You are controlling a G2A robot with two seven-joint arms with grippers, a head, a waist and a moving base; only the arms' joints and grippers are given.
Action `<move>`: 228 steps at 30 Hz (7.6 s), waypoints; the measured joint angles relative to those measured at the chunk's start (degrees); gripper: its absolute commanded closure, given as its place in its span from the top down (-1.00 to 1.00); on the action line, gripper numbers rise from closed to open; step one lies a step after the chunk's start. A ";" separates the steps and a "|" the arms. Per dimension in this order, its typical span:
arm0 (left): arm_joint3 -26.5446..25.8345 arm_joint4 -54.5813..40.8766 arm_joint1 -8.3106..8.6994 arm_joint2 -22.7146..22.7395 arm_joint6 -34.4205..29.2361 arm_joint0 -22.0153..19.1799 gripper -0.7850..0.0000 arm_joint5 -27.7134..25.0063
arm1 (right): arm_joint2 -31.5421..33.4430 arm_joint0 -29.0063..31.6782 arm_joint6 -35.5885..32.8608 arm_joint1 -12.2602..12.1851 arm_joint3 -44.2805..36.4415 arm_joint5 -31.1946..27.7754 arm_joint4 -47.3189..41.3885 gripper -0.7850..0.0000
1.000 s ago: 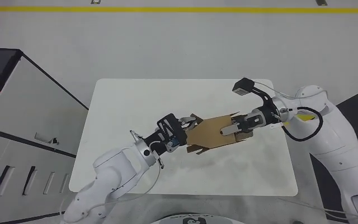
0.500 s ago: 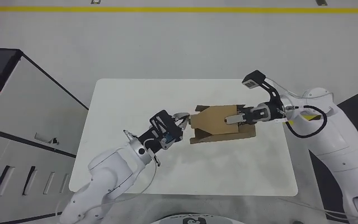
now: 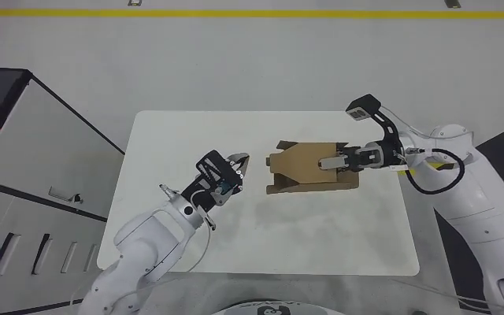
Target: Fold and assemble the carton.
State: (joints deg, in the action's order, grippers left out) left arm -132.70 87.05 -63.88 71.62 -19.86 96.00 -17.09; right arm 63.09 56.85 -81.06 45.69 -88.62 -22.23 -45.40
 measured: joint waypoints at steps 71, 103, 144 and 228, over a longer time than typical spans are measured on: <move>3.91 -10.45 -0.35 -3.34 9.65 -1.61 -1.00 -4.76 | 8.63 6.40 -2.51 4.26 0.80 1.49 -11.79 -1.00; 4.11 -13.47 -0.07 1.76 13.63 -1.35 -1.00 -4.84 | 6.92 6.12 -6.94 8.55 5.55 5.94 -25.43 -1.00; 2.52 -19.26 0.17 1.82 16.65 0.49 -1.00 -11.54 | 4.44 6.95 -6.22 10.41 8.51 5.45 -20.65 -1.00; 4.59 -16.73 0.31 -4.66 17.33 -4.52 -1.00 -13.32 | 3.72 10.32 -6.94 10.32 3.09 5.95 -19.41 -1.00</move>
State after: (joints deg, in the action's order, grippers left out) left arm -128.11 70.33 -63.57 66.96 -2.54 91.48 -30.41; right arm 66.81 67.16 -88.00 56.01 -85.53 -16.28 -64.82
